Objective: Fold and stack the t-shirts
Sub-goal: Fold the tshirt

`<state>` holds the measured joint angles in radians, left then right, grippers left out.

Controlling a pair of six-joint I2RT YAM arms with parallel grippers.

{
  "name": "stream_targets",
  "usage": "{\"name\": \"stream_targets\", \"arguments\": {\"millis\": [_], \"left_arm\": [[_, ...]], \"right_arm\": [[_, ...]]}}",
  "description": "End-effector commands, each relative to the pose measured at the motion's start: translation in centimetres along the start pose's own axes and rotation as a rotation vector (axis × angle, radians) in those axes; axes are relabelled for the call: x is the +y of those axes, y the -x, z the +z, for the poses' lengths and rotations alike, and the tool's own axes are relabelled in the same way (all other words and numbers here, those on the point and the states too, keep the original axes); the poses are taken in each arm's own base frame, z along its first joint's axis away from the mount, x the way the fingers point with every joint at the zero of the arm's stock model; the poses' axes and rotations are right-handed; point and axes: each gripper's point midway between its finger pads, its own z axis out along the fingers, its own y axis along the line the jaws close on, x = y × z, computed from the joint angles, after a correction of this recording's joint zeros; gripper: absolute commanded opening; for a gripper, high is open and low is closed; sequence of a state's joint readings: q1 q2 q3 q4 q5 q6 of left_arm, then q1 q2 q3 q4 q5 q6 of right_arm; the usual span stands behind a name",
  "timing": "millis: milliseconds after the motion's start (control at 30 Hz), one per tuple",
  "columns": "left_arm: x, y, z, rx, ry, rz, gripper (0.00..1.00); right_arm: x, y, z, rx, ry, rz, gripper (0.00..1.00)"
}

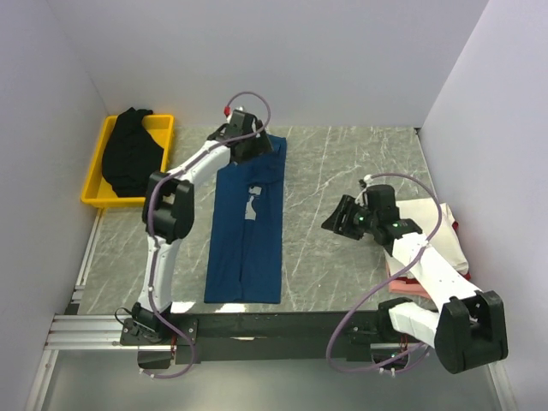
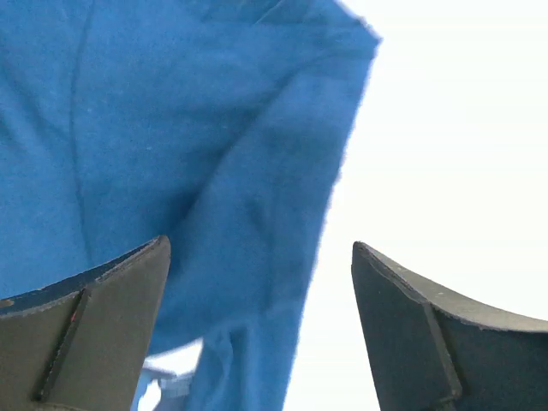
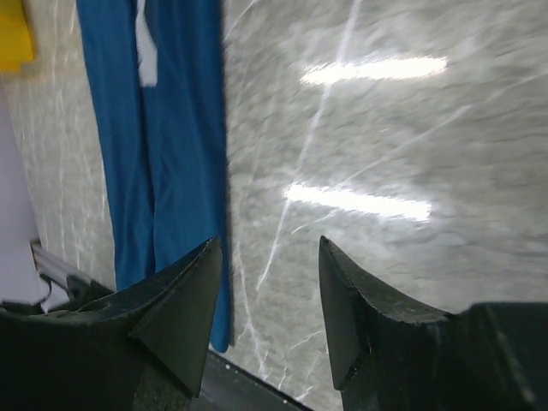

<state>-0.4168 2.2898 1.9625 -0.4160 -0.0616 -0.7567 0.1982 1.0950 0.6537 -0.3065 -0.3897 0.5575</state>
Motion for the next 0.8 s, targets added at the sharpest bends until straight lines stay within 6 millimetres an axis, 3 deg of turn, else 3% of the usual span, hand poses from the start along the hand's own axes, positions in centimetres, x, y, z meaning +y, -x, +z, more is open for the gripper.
{"name": "stream_targets", "arguments": {"millis": [0,33,67,100,133,167,200,233,267,300,367,600,633,667,767], "left_arm": [[-2.8,5.0,-6.5,-0.139,-0.076,0.026,0.91],[-2.3,4.9,-7.2,-0.143,-0.063,0.024,0.9],[-2.8,5.8,-9.5,-0.174,-0.076,0.0,0.9],[-0.7,4.1,-9.3,-0.153,-0.026,-0.01,0.88],[-0.1,3.6,-10.1,-0.153,-0.017,-0.024,0.82],[-0.2,4.3,-12.6,-0.187,-0.031,-0.065,0.8],[2.4,1.6,-12.4,-0.146,0.025,-0.075,0.78],[3.0,0.7,-13.1,-0.142,0.021,-0.087,0.74],[2.5,1.5,-15.7,-0.193,-0.031,-0.128,0.73],[5.4,-1.9,-15.3,-0.142,0.016,-0.132,0.72],[7.6,-4.3,-17.4,-0.134,0.024,-0.155,0.7],[14.6,-11.1,-21.1,-0.083,0.135,-0.206,0.66],[14.9,-11.2,-22.0,-0.102,0.126,-0.246,0.65],[16.6,-13.0,-22.0,-0.079,0.161,-0.263,0.64],[18.8,-15.6,-23.2,-0.065,0.191,-0.34,0.61]], "right_arm": [[2.4,0.6,-0.1,-0.041,0.038,-0.036,0.56],[2.6,-0.2,0.1,-0.025,0.046,-0.039,0.56],[3.6,-1.1,0.3,-0.007,0.073,-0.06,0.56],[3.9,-1.7,0.4,0.001,0.074,-0.058,0.56],[3.8,-2.7,0.7,0.018,0.071,-0.06,0.56],[4.4,-3.8,0.9,0.038,0.087,-0.075,0.56],[4.6,-4.4,1.0,0.05,0.099,-0.061,0.56],[4.5,-5.1,1.3,0.061,0.107,-0.056,0.56],[4.7,-5.8,1.3,0.072,0.116,-0.056,0.55],[4.7,-7.2,1.5,0.101,0.121,-0.051,0.55],[5.2,-8.4,1.6,0.121,0.143,-0.054,0.55],[6.9,-15.4,1.9,0.286,0.195,-0.09,0.53],[6.8,-16.3,2.3,0.309,0.187,-0.096,0.53],[6.7,-16.8,2.4,0.327,0.181,-0.09,0.52],[6.7,-18.7,2.7,0.374,0.177,-0.099,0.52]]}}
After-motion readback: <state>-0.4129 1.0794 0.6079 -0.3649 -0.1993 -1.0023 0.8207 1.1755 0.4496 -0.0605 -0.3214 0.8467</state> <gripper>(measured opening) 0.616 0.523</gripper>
